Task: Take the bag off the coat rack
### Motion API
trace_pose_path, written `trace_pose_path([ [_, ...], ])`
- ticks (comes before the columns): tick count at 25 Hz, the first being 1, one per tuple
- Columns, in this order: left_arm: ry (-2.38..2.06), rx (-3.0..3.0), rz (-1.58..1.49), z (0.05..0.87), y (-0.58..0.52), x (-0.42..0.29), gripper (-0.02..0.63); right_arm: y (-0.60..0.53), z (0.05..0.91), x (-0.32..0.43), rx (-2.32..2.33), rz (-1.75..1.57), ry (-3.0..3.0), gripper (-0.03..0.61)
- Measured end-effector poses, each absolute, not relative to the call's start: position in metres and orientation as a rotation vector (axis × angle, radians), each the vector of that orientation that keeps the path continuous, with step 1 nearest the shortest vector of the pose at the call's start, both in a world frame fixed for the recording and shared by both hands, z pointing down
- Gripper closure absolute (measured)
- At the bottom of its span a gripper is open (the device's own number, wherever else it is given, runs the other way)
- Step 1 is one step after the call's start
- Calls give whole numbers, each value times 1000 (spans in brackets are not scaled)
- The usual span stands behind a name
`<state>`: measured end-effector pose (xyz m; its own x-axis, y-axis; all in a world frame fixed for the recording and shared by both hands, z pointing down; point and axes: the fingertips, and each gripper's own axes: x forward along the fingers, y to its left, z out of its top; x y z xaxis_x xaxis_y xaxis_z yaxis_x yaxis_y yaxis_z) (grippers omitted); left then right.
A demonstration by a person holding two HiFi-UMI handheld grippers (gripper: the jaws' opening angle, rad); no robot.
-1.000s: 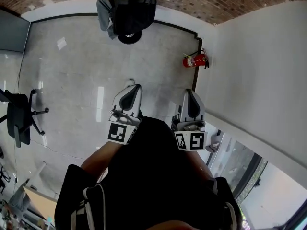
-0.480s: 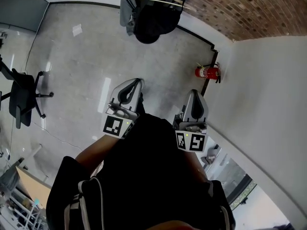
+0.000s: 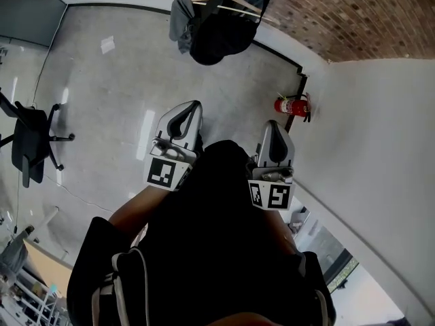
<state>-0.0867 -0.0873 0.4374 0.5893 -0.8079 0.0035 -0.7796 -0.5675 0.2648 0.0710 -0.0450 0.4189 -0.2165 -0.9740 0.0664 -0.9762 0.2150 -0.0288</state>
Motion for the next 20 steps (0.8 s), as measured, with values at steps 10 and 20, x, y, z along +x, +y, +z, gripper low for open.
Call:
trace_pose_path([
  [10,-1345,2629,-77,439,-93,-54,594,-75,418,112,1973,145,-2469,557],
  [20,-1382,2728,-117,407,-126,-16,594,-119,389,100,1839,75,-2667,557],
])
